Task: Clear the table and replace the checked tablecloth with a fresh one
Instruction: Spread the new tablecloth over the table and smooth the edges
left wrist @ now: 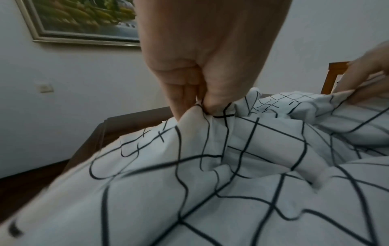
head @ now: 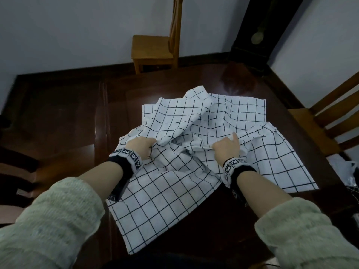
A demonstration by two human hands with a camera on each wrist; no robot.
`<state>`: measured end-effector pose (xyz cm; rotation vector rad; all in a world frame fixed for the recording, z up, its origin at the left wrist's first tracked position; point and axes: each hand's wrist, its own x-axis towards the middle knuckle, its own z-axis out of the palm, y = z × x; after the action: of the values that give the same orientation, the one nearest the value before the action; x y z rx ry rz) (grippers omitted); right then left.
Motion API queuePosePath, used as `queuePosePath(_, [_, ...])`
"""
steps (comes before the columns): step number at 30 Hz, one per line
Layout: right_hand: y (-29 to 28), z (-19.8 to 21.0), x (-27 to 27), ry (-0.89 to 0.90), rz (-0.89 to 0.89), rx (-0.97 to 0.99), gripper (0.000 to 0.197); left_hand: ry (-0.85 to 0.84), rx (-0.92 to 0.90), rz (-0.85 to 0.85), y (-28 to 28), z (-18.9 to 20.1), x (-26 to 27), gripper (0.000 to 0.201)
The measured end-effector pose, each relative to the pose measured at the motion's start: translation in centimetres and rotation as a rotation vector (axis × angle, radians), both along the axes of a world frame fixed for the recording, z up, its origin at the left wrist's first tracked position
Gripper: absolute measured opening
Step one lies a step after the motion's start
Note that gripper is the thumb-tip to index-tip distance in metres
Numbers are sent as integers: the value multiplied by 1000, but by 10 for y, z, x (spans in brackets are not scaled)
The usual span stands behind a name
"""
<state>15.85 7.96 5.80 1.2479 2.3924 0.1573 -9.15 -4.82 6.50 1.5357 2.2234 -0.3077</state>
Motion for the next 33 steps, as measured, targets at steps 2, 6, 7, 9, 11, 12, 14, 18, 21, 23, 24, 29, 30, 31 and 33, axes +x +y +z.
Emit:
queuePosePath(2, [20, 11, 7, -69, -33, 34, 27, 31, -52, -5, 3, 1, -10, 64])
queuePosePath(6, [64, 35, 22, -208, -152, 86, 30, 93, -118, 13, 8, 4, -25, 63])
queuePosePath(7, [72, 38, 23, -213, -180, 93, 30, 123, -118, 7, 9, 5, -26, 56])
queuePosePath(9, [80, 39, 23, -197, -212, 136, 32, 173, -78, 18, 13, 6, -30, 50])
queuePosePath(11, [78, 33, 22, -153, -204, 189, 39, 189, 22, 64, 16, 2, -35, 61])
queuePosePath(12, [75, 26, 21, -96, -179, 227, 44, 177, 124, 84, 17, 0, -36, 70])
queuePosePath(14, [63, 10, 18, 84, -69, 299, 49, 147, 390, 70, 19, -5, -31, 79])
queuePosePath(18, [26, -22, -1, 425, 343, 198, 37, -20, 598, -272, 12, -18, 16, 67])
queuePosePath(21, [1, -46, -5, 523, 588, -58, 21, -217, 369, -466, -5, -39, 65, 37])
queuePosePath(23, [-12, -57, 0, 517, 551, -202, 16, -217, 125, -448, -16, -51, 92, 50])
queuePosePath(24, [-17, -59, 4, 463, 489, -250, 22, -193, 49, -432, -20, -58, 101, 61])
queuePosePath(29, [-21, -67, 32, 316, 195, -231, 47, -45, -137, -402, -31, -84, 124, 91])
queuePosePath(30, [-20, -67, 36, 303, 128, -211, 51, -8, -145, -408, -31, -86, 128, 93])
queuePosePath(31, [-19, -65, 40, 288, 69, -199, 53, 23, -156, -410, -30, -86, 133, 94])
queuePosePath(33, [-13, -59, 46, 251, 3, -146, 53, 61, -197, -388, -28, -86, 140, 94])
